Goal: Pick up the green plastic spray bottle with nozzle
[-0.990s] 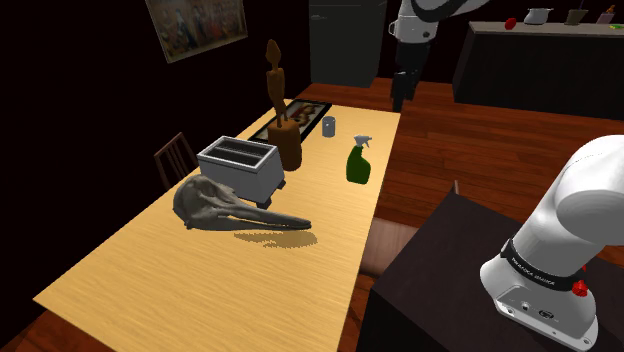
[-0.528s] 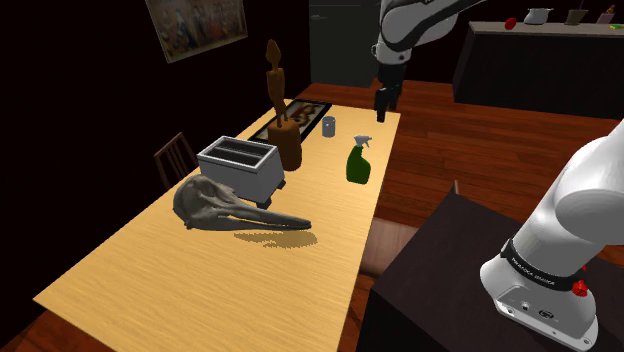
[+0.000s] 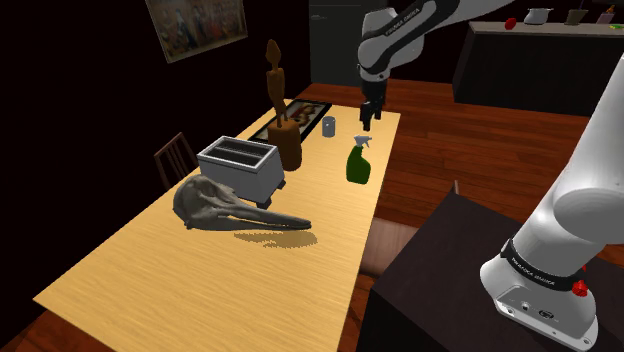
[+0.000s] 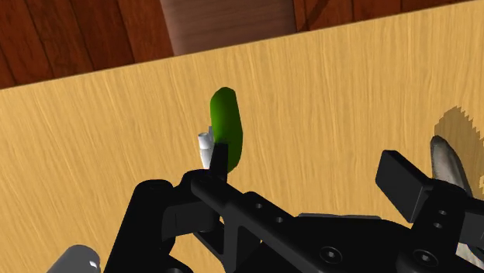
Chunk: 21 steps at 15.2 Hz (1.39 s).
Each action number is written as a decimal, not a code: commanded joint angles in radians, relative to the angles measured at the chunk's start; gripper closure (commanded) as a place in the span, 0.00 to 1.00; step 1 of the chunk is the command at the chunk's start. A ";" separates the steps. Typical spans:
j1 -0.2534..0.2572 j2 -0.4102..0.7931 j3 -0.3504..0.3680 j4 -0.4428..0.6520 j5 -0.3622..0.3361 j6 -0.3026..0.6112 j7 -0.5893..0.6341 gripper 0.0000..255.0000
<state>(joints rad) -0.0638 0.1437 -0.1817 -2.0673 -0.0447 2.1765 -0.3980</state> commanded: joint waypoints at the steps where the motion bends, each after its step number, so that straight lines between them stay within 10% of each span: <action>1: -0.011 0.090 -0.003 0.074 0.015 0.015 -0.023 0.00; 9: -0.058 0.399 0.007 0.364 0.055 0.024 -0.082 0.00; 18: -0.063 0.461 0.014 0.352 0.063 0.097 -0.082 0.00; 19: -0.063 0.460 0.014 0.349 0.063 0.099 -0.082 1.00; 21: -0.063 0.460 0.014 0.349 0.063 0.099 -0.081 1.00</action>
<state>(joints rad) -0.1266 0.6028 -0.1681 -1.7174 0.0180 2.2747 -0.4795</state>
